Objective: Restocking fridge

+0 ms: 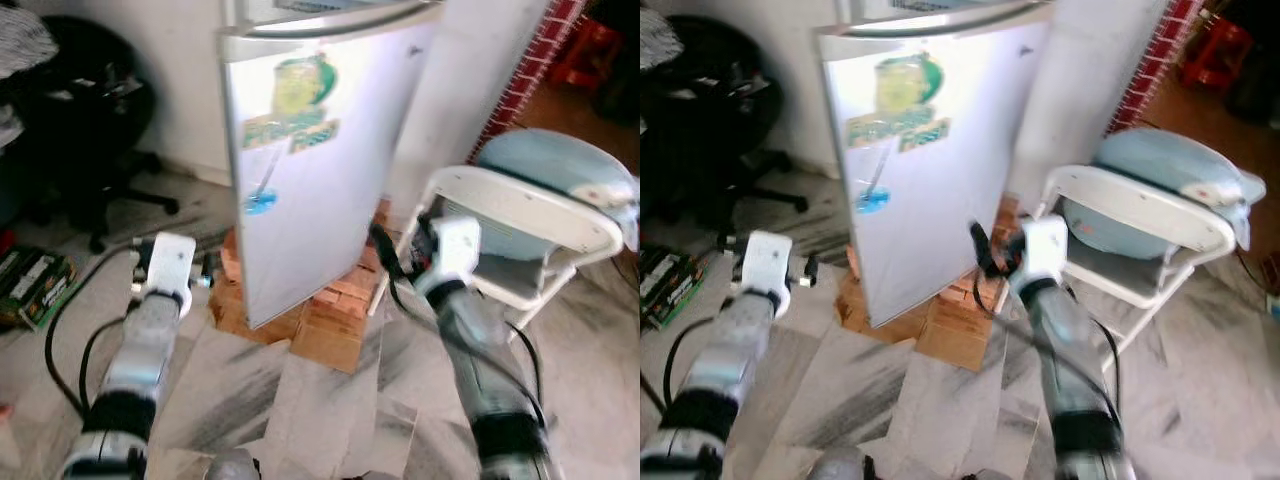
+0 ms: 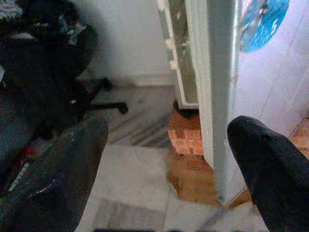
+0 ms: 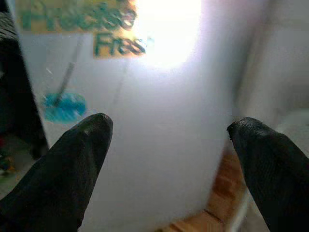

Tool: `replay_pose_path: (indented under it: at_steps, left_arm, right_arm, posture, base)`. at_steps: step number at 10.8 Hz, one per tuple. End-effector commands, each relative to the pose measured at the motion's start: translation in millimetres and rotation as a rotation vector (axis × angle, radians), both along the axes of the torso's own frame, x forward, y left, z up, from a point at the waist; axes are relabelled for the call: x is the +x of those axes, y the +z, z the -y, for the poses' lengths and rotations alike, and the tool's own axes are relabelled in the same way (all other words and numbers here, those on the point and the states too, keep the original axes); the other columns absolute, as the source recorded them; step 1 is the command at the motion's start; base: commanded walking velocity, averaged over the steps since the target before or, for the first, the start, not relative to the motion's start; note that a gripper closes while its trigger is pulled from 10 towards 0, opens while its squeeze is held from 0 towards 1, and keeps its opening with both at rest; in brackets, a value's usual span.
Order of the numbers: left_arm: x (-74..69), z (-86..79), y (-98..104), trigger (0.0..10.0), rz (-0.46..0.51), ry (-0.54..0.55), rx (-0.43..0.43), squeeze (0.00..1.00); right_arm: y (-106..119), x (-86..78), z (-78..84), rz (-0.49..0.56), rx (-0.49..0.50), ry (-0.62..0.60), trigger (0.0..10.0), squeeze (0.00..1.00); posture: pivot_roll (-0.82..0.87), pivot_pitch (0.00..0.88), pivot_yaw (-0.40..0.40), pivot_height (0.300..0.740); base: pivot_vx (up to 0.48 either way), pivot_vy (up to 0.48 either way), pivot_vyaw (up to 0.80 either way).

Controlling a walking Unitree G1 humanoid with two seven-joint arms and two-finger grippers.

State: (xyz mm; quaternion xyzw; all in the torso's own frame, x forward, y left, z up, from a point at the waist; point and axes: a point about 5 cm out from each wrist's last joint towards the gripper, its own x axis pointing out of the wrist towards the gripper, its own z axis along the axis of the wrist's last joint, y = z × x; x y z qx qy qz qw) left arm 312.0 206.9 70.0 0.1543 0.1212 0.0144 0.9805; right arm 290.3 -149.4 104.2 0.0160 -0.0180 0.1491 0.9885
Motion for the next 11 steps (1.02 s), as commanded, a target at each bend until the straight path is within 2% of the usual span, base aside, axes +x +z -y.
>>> replay_pose_path:
  at_steps: [1,3,11]
  left_arm:
    - [-1.0,2.2,-2.1,10.0,0.009,-0.005,0.002,0.00]
    - [-17.8,12.8,-7.0,10.0,0.059,0.000,-0.092,0.00]
    - [-17.8,12.8,-7.0,10.0,0.059,0.000,-0.092,0.00]
  right_arm:
    - [-1.6,-7.6,6.0,-0.001,-0.023,-0.029,10.0,0.00]
    - [-6.2,-11.9,7.1,-0.044,-0.019,-0.070,10.0,0.00]
    - [-6.2,-11.9,7.1,-0.044,-0.019,-0.070,10.0,0.00]
  posture:
    - [0.08,0.000,-0.023,0.740]
    - [0.09,0.000,-0.022,0.740]
    - [0.09,0.000,-0.022,0.740]
  base:
    - [0.000,0.000,0.00]
    - [0.000,0.000,0.00]
    - [0.000,0.000,0.00]
